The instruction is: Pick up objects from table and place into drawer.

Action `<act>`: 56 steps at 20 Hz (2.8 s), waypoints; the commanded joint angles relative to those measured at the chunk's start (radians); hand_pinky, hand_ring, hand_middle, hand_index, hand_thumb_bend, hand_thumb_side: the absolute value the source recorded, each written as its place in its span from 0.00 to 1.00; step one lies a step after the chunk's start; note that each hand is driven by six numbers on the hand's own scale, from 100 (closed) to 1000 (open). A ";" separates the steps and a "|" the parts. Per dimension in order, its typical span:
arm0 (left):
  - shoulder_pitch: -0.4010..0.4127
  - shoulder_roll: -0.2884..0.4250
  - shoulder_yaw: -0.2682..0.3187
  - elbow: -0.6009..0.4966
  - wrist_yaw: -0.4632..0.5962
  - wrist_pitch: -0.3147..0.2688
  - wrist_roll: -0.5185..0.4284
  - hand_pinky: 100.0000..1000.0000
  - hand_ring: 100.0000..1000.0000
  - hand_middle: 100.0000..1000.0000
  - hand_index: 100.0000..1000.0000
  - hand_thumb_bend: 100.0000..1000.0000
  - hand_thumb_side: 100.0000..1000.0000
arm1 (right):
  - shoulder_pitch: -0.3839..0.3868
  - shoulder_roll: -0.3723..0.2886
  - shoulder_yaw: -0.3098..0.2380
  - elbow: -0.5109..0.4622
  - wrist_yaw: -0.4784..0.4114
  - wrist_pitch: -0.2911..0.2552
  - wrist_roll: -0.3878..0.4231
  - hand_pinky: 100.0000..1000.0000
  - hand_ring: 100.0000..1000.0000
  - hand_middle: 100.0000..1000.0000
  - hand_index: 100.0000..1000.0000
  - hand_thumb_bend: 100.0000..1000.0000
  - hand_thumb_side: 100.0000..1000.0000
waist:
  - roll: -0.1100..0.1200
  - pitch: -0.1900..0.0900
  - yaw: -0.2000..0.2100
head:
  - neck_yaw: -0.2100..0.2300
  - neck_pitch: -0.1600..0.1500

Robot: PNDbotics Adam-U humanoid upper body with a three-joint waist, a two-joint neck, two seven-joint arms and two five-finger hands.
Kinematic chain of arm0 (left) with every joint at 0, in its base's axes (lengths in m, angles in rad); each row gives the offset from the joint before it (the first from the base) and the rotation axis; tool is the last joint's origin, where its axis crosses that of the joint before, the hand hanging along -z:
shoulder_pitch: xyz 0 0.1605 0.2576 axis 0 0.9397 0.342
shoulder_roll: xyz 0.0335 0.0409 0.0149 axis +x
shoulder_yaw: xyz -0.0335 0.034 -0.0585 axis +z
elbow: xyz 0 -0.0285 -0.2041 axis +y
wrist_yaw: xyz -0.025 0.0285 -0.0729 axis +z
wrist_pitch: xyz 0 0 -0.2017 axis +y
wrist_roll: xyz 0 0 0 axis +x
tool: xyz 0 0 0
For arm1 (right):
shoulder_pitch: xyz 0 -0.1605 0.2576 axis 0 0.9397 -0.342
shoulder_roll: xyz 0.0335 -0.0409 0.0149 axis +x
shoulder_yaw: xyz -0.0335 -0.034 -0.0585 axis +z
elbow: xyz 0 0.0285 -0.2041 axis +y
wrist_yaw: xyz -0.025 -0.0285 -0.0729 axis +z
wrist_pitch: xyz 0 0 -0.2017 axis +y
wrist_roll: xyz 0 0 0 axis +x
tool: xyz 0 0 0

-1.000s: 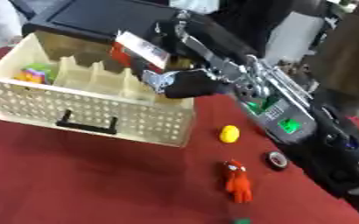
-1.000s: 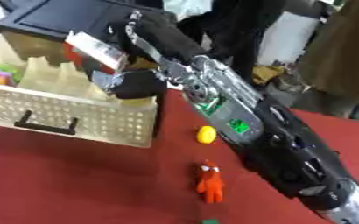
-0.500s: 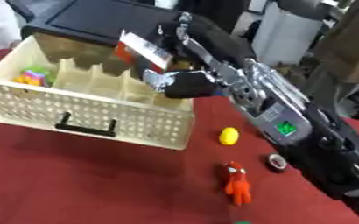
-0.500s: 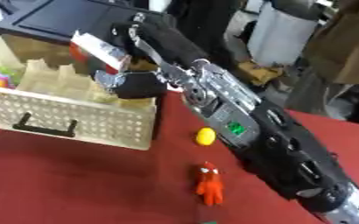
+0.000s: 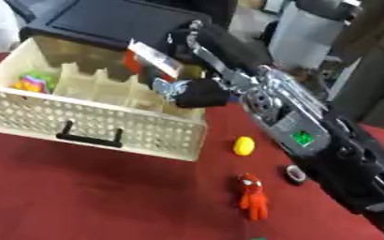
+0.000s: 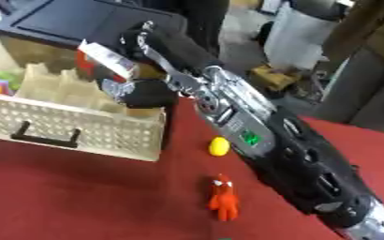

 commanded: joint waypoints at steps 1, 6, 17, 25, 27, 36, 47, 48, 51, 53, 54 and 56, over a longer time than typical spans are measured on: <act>-0.012 0.004 -0.002 -0.013 0.004 -0.002 -0.003 0.04 0.00 0.00 0.72 0.05 1.00 | -0.014 -0.031 -0.020 -0.016 0.008 0.001 0.013 0.64 0.80 0.54 0.74 0.34 0.74 | 0.009 -0.018 -0.002 | 0.001 -0.016; -0.011 0.004 -0.002 -0.013 0.003 -0.002 -0.004 0.04 0.00 0.00 0.72 0.05 1.00 | -0.013 -0.033 -0.024 -0.020 0.009 -0.007 0.018 0.64 0.81 0.54 0.74 0.36 0.74 | 0.010 -0.017 -0.003 | 0.002 -0.016; -0.009 0.002 0.001 -0.013 0.002 -0.003 -0.005 0.04 0.00 0.00 0.72 0.05 1.00 | -0.012 -0.034 -0.037 -0.036 -0.021 0.011 -0.024 0.63 0.79 0.52 0.73 0.37 0.74 | 0.015 -0.018 -0.010 | 0.004 -0.008; 0.004 0.007 0.012 -0.013 0.002 0.002 0.016 0.04 0.00 0.00 0.72 0.04 1.00 | 0.018 -0.065 -0.110 -0.179 -0.176 0.082 -0.116 0.61 0.77 0.49 0.71 0.33 0.87 | 0.033 -0.039 -0.046 | 0.042 0.017; 0.009 0.010 0.017 -0.013 -0.001 0.005 0.024 0.04 0.00 0.00 0.72 0.04 1.00 | 0.031 -0.077 -0.136 -0.229 -0.227 0.109 -0.141 0.61 0.77 0.49 0.71 0.32 0.82 | 0.040 -0.046 -0.059 | 0.066 0.026; 0.027 0.020 0.034 -0.013 -0.020 0.010 0.056 0.04 0.00 0.00 0.72 0.04 1.00 | 0.104 -0.142 -0.213 -0.257 -0.433 0.019 -0.245 0.60 0.76 0.49 0.71 0.21 0.87 | 0.071 -0.074 -0.107 | 0.167 0.068; 0.042 0.026 0.044 -0.013 -0.038 0.010 0.078 0.05 0.00 0.00 0.72 0.03 1.00 | 0.258 -0.186 -0.322 -0.257 -0.662 -0.120 -0.336 0.57 0.74 0.48 0.69 0.13 0.88 | 0.108 -0.087 -0.154 | 0.211 0.090; 0.043 0.027 0.046 -0.013 -0.040 0.009 0.080 0.05 0.00 0.00 0.72 0.03 1.00 | 0.278 -0.187 -0.330 -0.257 -0.686 -0.135 -0.339 0.57 0.74 0.47 0.69 0.13 0.88 | 0.111 -0.087 -0.159 | 0.217 0.091; 0.049 0.032 0.051 -0.013 -0.047 0.008 0.088 0.05 0.00 0.00 0.73 0.03 1.00 | 0.330 -0.187 -0.365 -0.257 -0.760 -0.178 -0.359 0.57 0.73 0.48 0.69 0.08 0.87 | 0.121 -0.088 -0.174 | 0.236 0.097; 0.051 0.036 0.054 -0.013 -0.051 0.007 0.094 0.05 0.00 0.00 0.73 0.03 1.00 | 0.359 -0.182 -0.393 -0.257 -0.789 -0.200 -0.386 0.57 0.73 0.49 0.69 0.04 0.86 | 0.127 -0.088 -0.182 | 0.246 0.099; 0.052 0.037 0.056 -0.013 -0.054 0.006 0.097 0.05 0.00 0.00 0.73 0.03 1.00 | 0.374 -0.177 -0.407 -0.257 -0.804 -0.215 -0.401 0.58 0.73 0.50 0.69 0.01 0.86 | 0.130 -0.087 -0.187 | 0.251 0.101; 0.055 0.042 0.059 -0.013 -0.059 0.004 0.103 0.06 0.00 0.00 0.73 0.03 1.00 | 0.408 -0.163 -0.428 -0.257 -0.823 -0.247 -0.427 0.58 0.73 0.51 0.70 0.00 0.85 | 0.136 -0.085 -0.197 | 0.258 0.104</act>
